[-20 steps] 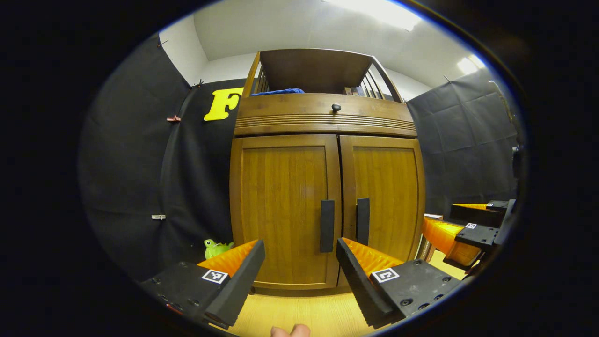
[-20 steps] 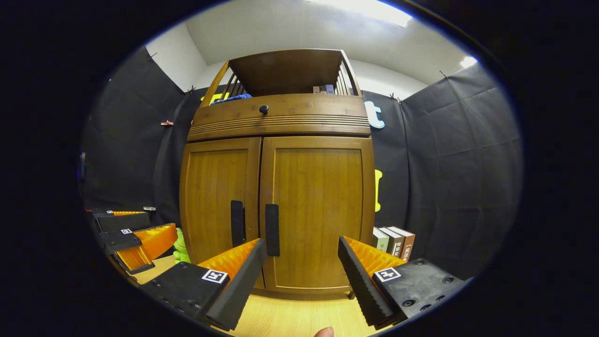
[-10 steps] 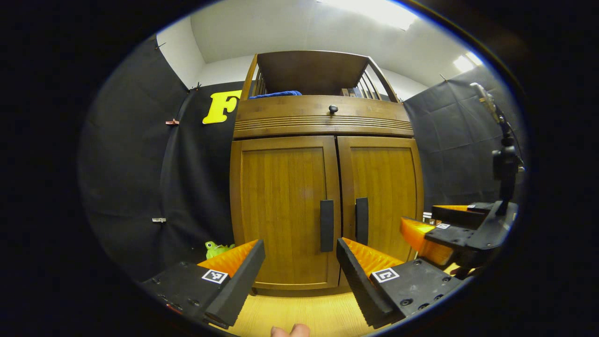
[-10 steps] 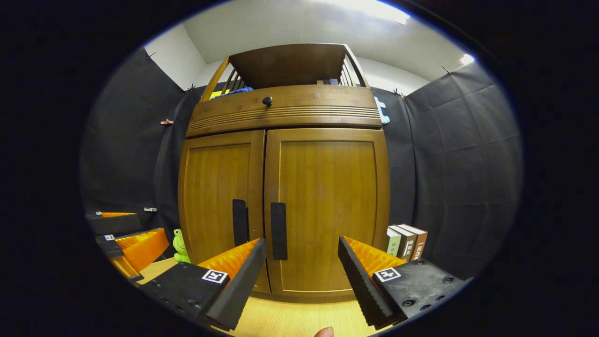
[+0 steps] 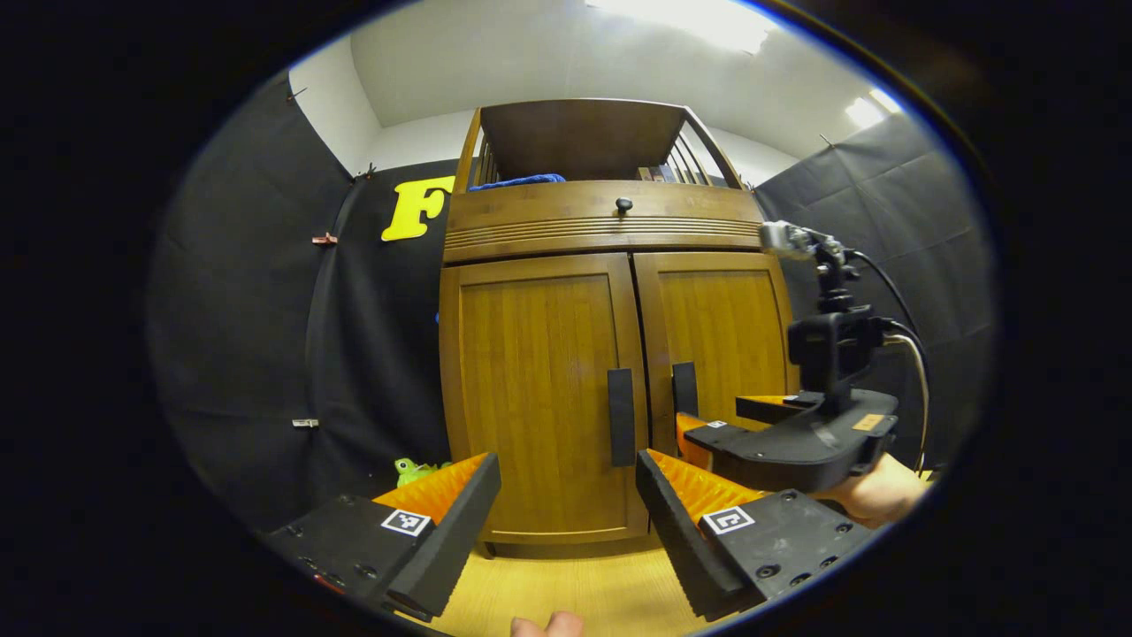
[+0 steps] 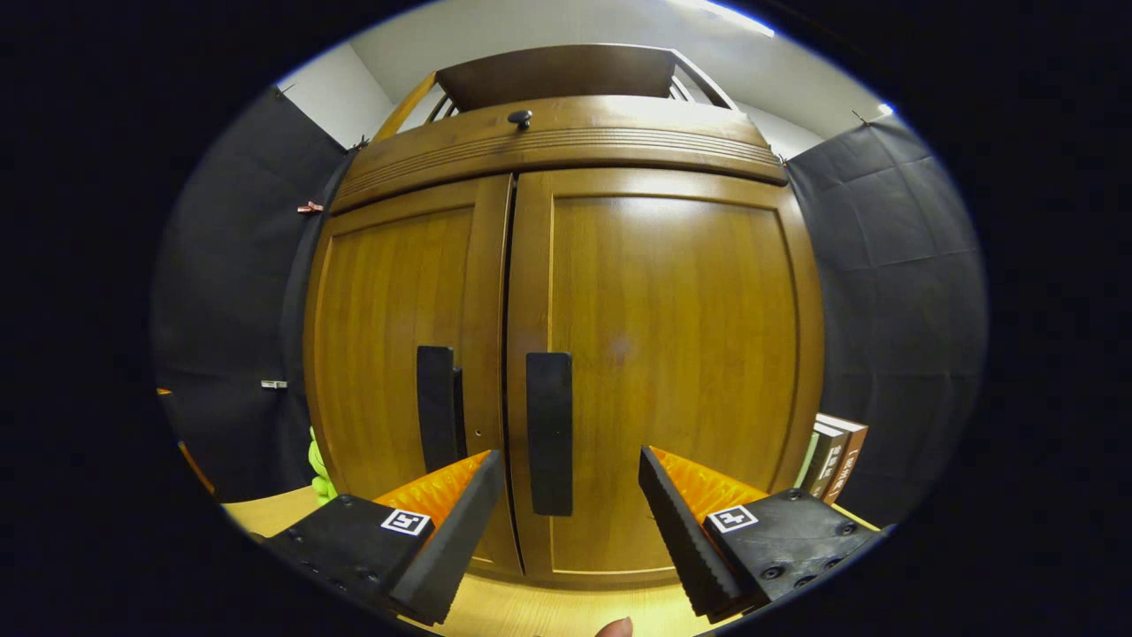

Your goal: Open the right door of the double-door shoe cabinet with the right hand, and open the left door with the left hand.

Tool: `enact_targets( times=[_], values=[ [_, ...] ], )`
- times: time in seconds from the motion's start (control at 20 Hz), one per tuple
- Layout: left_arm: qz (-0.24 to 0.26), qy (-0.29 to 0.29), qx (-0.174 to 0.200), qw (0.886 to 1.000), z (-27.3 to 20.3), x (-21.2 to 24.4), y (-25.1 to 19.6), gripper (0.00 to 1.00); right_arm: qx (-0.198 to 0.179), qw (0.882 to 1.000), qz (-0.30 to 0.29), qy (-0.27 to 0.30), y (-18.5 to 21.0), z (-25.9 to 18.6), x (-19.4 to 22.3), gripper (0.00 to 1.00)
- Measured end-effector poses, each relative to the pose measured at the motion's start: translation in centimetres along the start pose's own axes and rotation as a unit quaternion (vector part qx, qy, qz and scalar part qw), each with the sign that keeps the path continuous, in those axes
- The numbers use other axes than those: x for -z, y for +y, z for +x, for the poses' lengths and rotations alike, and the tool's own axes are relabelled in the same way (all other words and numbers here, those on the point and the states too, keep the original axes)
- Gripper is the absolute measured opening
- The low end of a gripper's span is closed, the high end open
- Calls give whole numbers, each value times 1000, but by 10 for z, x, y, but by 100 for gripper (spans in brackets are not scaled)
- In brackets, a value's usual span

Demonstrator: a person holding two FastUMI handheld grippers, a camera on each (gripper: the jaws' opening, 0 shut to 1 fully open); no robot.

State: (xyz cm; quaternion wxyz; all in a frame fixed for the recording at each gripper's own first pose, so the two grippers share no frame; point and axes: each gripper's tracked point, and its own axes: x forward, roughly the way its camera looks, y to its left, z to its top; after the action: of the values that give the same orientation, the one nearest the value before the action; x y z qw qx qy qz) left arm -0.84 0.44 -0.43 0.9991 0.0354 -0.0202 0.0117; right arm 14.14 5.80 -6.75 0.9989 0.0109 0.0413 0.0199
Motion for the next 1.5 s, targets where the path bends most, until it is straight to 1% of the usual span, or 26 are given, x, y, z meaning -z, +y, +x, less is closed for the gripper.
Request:
enact_targets(
  times=[0.05,0.2,0.25,0.3,0.45,0.5,0.55,0.6,0.7,0.8,0.85,0.95,1.0,1.05,1.1,1.15,1.2,1.3,1.35,1.4,1.5],
  values=[
    [0,1,-1,1000,1,2,0,96,2,1000,-1,-1,1,6,0,98],
    [-12,8,7,1000,-1,9,-4,96,5,1000,-14,-5,5,23,0,98],
    [-15,9,7,1000,-1,9,-4,96,9,1000,-15,-6,5,29,0,100],
    [-14,10,6,1000,-1,11,-5,96,9,1000,-15,-7,5,33,1,96],
    [-18,15,1,1000,0,14,-3,96,8,1000,-14,-12,9,43,1,72],
    [-23,17,-1,1000,-1,15,-4,96,10,1000,-11,-7,9,47,4,67],
    [-26,19,-2,999,-1,15,-3,96,0,1000,1,2,14,48,6,60],
    [-27,20,-6,999,-2,16,-2,95,1,1000,14,7,17,51,7,53],
    [-28,19,-17,999,-1,14,1,96,2,1000,11,18,16,48,7,38],
    [-31,19,-31,999,-2,15,5,96,-11,999,9,33,16,42,7,33],
    [-32,20,-38,999,-2,15,9,96,-23,999,15,38,17,40,8,26],
    [-32,18,-53,998,-1,13,13,96,-46,998,17,44,18,26,6,26],
    [-34,18,-59,998,0,12,14,96,-55,997,12,43,17,16,4,22],
    [-38,19,-62,997,2,11,14,96,-63,997,12,42,15,6,2,22],
    [-42,23,-62,997,-1,14,12,96,-70,997,15,42,14,-7,1,26],
    [-45,25,-61,997,-2,14,9,96,-77,996,19,45,12,-19,0,22],
    [-46,25,-61,997,-3,13,5,96,-84,995,21,47,8,-30,-3,26],
    [-45,22,-58,997,-4,11,-1,96,-96,994,24,47,0,-53,-7,26],
    [-43,22,-57,997,-5,9,-4,96,-100,994,24,45,-4,-64,-11,22],
    [-41,21,-56,997,-7,8,-8,96,-103,993,23,44,-11,-77,-13,26],
    [-40,23,-53,998,-10,7,-15,96,-104,994,25,39,-25,-100,-15,26]
  ],
)
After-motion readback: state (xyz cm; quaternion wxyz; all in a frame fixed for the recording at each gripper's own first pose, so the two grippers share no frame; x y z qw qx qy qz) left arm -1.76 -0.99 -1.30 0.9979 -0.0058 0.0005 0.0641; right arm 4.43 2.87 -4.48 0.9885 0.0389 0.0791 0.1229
